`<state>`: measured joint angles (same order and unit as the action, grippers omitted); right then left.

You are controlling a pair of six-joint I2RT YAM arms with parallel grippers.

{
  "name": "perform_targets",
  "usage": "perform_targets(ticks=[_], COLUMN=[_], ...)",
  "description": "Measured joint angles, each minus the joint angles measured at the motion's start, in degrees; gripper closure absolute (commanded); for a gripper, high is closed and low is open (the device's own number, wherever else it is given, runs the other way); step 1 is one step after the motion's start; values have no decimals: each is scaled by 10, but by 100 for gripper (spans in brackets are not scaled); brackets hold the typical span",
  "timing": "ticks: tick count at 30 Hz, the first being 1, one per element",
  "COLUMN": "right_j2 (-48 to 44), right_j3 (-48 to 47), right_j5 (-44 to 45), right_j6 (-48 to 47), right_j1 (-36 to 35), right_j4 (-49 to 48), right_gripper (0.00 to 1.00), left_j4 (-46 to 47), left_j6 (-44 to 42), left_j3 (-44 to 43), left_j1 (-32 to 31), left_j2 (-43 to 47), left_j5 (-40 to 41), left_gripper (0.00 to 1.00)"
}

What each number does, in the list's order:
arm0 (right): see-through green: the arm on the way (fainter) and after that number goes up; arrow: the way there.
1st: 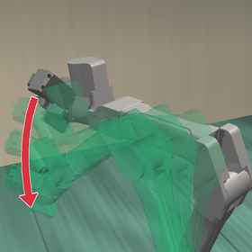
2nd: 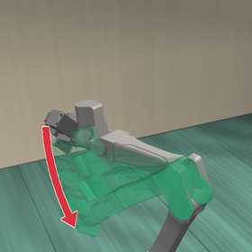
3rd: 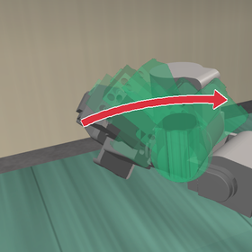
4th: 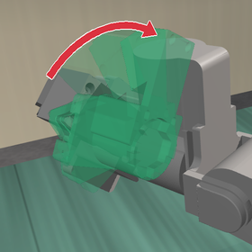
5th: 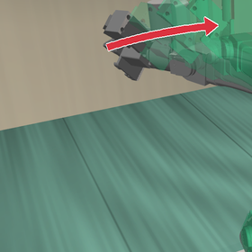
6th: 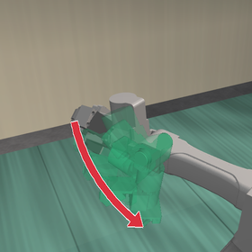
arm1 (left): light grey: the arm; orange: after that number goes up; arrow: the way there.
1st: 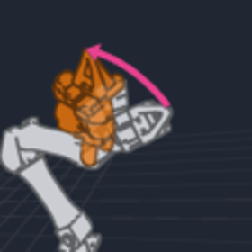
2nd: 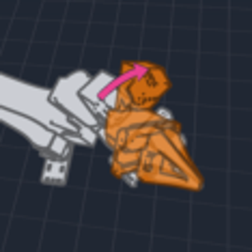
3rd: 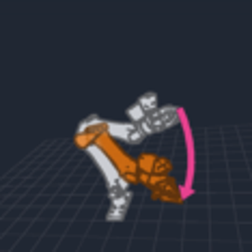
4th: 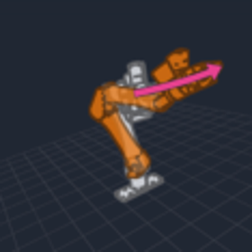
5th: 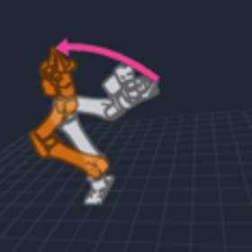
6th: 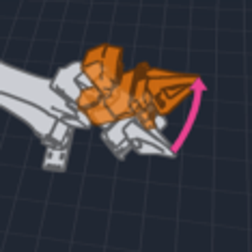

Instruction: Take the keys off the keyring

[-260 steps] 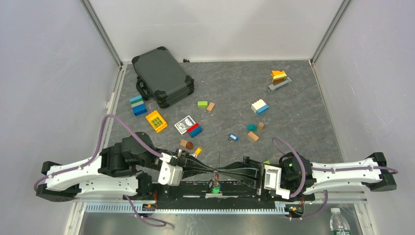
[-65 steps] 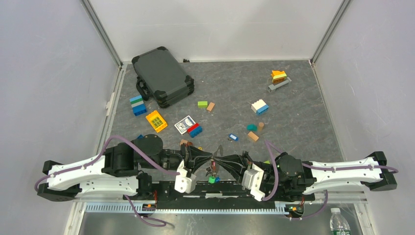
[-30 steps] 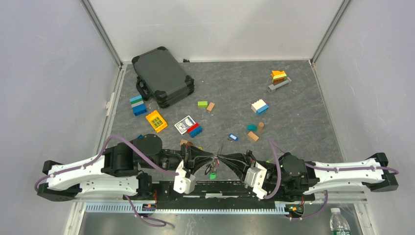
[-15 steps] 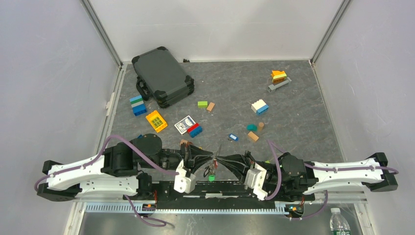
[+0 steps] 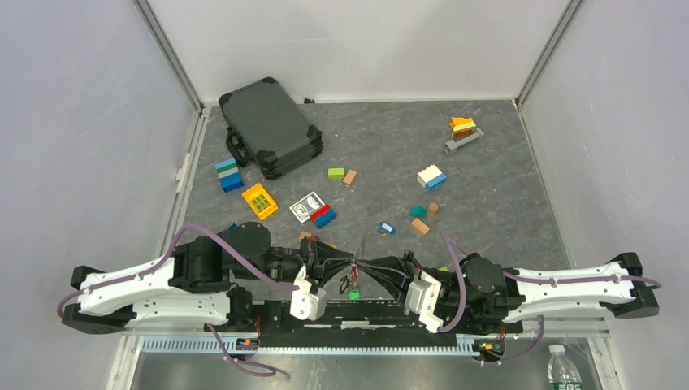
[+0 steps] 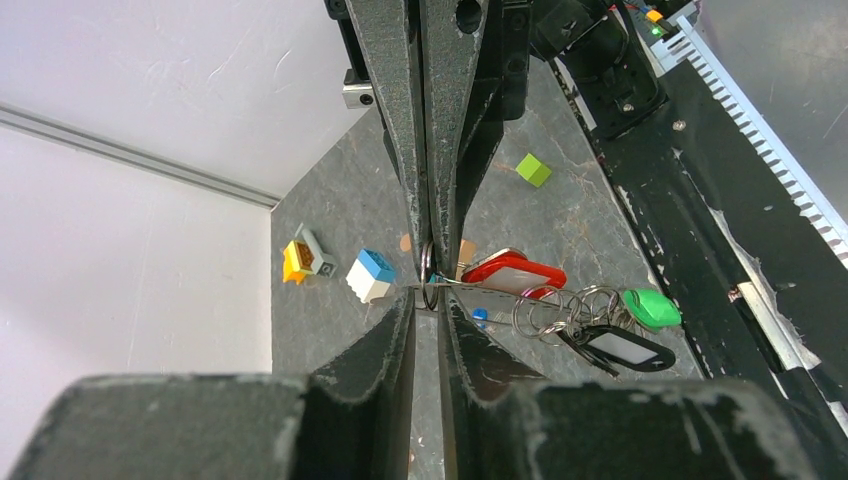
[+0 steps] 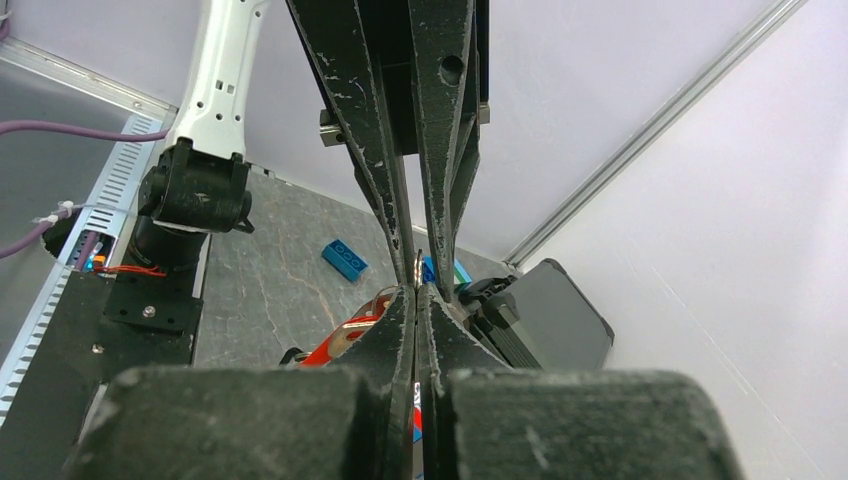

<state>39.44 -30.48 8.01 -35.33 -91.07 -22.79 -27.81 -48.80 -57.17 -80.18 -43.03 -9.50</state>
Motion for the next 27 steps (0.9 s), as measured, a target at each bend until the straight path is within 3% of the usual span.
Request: perform_targets(ticks=[27], right_j2=[11], right_j3=[-1], right_j5=[34], right_j6=[-5], right_j1=[0], right_j4=[26], right_gripper=[100], left_j4=[-26], left_j6=[0], left_j3=[-3], left_j1=[0], left_j2=[-10], left_j5=[6], left_gripper=[82])
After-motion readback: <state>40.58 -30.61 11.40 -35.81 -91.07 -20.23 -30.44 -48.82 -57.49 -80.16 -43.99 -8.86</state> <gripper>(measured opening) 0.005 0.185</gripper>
